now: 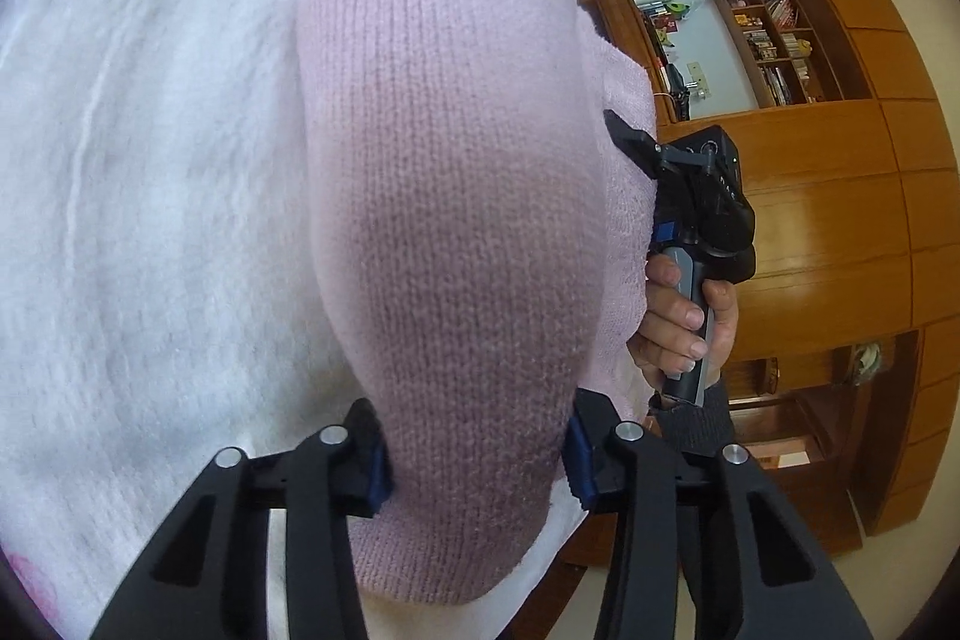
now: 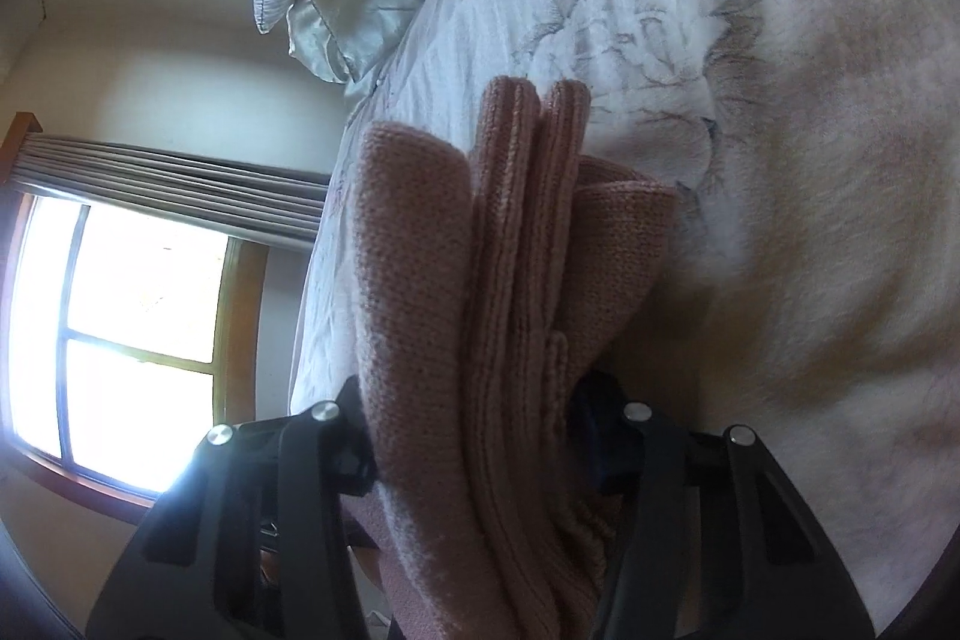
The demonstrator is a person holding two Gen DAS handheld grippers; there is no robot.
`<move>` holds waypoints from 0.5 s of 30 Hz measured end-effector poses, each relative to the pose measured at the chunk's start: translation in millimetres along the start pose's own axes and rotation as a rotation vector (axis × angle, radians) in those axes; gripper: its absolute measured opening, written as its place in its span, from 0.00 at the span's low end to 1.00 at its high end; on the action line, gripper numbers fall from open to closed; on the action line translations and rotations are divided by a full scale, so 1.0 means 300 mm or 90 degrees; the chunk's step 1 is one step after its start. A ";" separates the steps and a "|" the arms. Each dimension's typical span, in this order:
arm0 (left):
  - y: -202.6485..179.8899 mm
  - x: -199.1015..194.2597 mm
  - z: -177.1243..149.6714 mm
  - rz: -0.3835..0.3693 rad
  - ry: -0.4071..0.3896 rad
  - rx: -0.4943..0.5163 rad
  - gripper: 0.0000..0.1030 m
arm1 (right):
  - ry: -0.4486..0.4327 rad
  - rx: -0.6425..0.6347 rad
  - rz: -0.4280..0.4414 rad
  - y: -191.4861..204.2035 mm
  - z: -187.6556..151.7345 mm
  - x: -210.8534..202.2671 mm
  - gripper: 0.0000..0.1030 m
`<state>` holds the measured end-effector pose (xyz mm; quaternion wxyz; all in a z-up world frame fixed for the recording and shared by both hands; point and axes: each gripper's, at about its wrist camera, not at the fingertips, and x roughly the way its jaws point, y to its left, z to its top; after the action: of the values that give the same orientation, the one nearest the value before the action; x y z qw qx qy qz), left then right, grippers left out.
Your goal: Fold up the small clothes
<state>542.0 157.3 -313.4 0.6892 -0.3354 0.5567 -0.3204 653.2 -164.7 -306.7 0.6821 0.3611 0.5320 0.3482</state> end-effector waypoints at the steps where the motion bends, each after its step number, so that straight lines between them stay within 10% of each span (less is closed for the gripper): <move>1: -0.018 -0.027 0.000 -0.001 -0.004 0.007 0.41 | -0.003 -0.006 0.004 0.030 -0.007 -0.003 0.46; 9: -0.056 -0.389 -0.150 0.024 -0.056 0.039 0.41 | 0.040 -0.052 0.076 0.280 -0.133 0.170 0.46; 15: 0.158 -0.564 -0.354 0.051 -0.093 -0.046 0.46 | 0.157 -0.038 0.067 0.299 -0.246 0.491 0.53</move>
<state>411.2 310.9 -275.2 0.7277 -0.3596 0.5293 -0.2469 600.9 15.5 -311.9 0.6029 0.3226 0.5813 0.4411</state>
